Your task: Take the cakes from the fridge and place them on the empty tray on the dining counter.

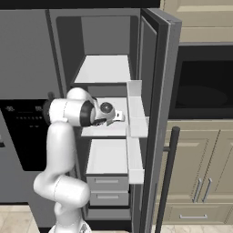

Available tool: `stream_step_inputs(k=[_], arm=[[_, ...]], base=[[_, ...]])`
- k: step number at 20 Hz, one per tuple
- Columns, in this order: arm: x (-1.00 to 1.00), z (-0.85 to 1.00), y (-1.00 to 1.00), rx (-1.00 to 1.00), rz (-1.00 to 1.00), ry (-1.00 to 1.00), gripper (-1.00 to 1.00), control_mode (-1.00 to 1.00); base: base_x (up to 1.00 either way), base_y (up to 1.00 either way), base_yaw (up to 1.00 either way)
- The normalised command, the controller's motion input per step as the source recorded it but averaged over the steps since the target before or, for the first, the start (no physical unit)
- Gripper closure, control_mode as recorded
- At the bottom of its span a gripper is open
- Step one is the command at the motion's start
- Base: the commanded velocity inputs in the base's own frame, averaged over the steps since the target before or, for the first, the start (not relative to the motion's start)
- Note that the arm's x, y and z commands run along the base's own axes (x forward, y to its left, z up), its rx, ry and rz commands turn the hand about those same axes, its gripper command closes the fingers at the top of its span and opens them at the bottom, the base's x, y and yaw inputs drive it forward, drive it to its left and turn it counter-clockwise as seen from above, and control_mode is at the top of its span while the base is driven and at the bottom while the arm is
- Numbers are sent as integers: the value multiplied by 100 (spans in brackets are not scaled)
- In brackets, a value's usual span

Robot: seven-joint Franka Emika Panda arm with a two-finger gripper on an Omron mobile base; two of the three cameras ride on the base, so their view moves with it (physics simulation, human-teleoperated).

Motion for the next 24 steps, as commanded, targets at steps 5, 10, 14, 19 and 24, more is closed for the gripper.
stream_step_inputs(k=[5, 10, 14, 19, 24], arm=[[-69, 39, -2, 0, 1, 0, 100, -100], [-100, 40, -4, 0, 3, -1, 100, -100], [-98, 58, 0, 0, 5, -5, 100, -100], [-59, 87, 5, 0, 17, 1, 100, -100], [-45, 100, 13, 0, 24, 13, 100, -100]], base=[[0, 0, 0], [0, 0, 0], [0, 0, 0], [0, 0, 0], [0, 0, 0]])
